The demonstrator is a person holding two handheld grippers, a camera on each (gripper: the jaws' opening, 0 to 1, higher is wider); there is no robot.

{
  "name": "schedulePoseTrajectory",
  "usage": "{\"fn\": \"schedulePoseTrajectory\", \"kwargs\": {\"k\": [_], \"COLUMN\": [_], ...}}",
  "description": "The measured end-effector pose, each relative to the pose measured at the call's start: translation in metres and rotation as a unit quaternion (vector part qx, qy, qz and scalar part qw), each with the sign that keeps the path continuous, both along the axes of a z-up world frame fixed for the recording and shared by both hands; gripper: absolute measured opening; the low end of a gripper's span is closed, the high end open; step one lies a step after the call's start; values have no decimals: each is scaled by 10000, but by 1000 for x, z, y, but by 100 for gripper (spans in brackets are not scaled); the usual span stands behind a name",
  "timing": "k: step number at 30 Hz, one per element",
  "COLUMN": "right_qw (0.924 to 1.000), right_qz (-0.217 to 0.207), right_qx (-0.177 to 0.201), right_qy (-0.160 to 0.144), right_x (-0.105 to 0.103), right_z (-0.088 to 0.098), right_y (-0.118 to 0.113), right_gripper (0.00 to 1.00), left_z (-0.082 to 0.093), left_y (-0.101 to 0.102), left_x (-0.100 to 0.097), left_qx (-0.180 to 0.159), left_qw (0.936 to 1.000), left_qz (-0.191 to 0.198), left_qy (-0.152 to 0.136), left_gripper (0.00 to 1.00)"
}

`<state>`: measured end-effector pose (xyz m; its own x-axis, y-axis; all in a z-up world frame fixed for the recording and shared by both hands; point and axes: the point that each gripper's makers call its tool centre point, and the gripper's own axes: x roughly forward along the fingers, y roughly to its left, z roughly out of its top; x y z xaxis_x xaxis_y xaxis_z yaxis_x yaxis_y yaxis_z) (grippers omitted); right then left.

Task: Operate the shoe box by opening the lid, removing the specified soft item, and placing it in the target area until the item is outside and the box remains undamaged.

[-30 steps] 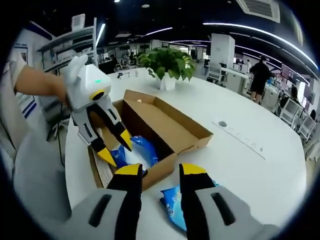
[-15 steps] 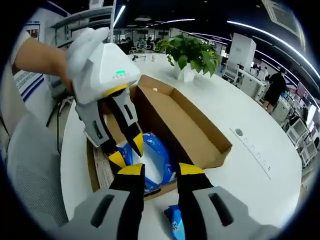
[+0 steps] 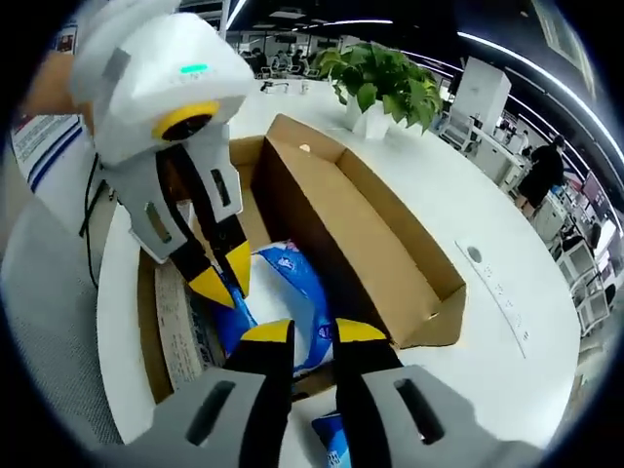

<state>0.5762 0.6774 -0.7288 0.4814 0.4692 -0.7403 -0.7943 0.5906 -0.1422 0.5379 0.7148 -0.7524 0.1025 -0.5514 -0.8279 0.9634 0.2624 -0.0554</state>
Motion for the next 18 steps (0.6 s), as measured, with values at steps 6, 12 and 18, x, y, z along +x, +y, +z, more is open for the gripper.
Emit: {"fn": "schedulePoseTrajectory", "kwargs": {"k": [6,12,18], "right_qw": [9999,9999,10000], "right_qz": [43,9,40], "right_qx": [-84,-110,-58], "right_qy": [118,83,-64], "right_x": [-1,1,2], "right_z": [-12,-12,-1], "right_y": [6,4,2], "right_gripper": [5,0,0], "left_z": [3,6,18], "left_y": [1,2,-1], "left_x": [-2,-1,1], "left_qx": [-43,-97,-238], "left_qw": [10000,9999,9996], "left_qz": [-22,9,95], "left_qy": [-28,-74,-139], "left_gripper": [0,0,0]}}
